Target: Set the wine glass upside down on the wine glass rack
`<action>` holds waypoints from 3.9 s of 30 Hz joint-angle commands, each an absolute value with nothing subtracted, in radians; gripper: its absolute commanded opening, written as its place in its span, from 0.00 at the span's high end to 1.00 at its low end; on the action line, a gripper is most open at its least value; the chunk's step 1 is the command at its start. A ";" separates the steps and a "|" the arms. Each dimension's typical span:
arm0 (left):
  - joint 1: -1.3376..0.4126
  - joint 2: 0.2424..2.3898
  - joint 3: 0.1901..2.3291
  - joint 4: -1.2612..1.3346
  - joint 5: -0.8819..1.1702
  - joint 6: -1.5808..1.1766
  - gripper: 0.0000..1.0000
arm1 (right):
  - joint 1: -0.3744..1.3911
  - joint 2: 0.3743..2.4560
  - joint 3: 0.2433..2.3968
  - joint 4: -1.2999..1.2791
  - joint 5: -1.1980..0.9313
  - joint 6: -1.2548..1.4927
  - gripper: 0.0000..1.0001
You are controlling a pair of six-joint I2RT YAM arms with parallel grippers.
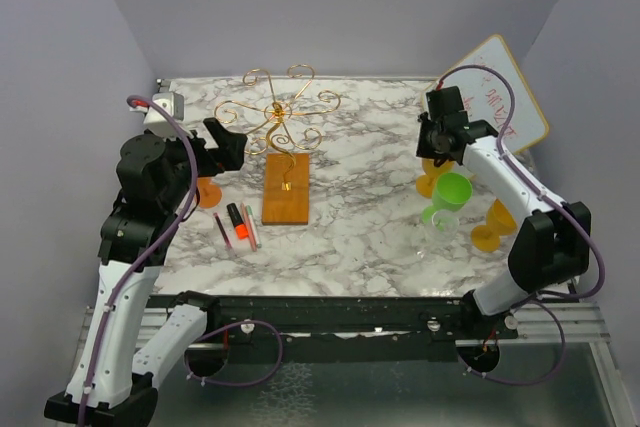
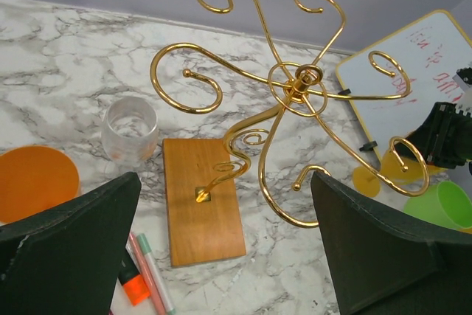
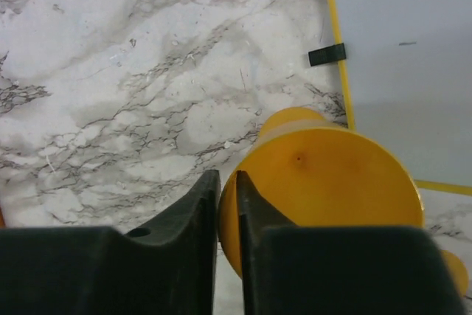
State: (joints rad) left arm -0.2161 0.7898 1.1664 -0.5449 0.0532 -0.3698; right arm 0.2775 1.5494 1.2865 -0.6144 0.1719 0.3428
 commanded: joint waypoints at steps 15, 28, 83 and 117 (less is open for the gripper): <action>-0.210 0.786 1.230 -0.471 0.174 -0.356 0.01 | 0.431 1.487 1.480 -0.471 0.196 0.309 0.99; -0.211 0.905 1.310 -0.341 0.463 -0.639 0.01 | 0.431 1.026 1.127 0.100 0.119 0.444 1.00; -0.774 1.402 1.319 0.578 -0.241 -1.080 0.45 | 0.431 0.912 0.767 0.843 -0.144 1.063 0.99; -0.776 1.462 1.364 0.619 -0.305 -1.169 1.00 | 0.431 0.923 0.752 0.826 -0.257 0.953 0.94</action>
State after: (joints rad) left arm -0.7811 1.4567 1.3273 0.5602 -0.2855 -1.2091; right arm 0.4301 0.9493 0.7418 0.9066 -0.2260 0.9752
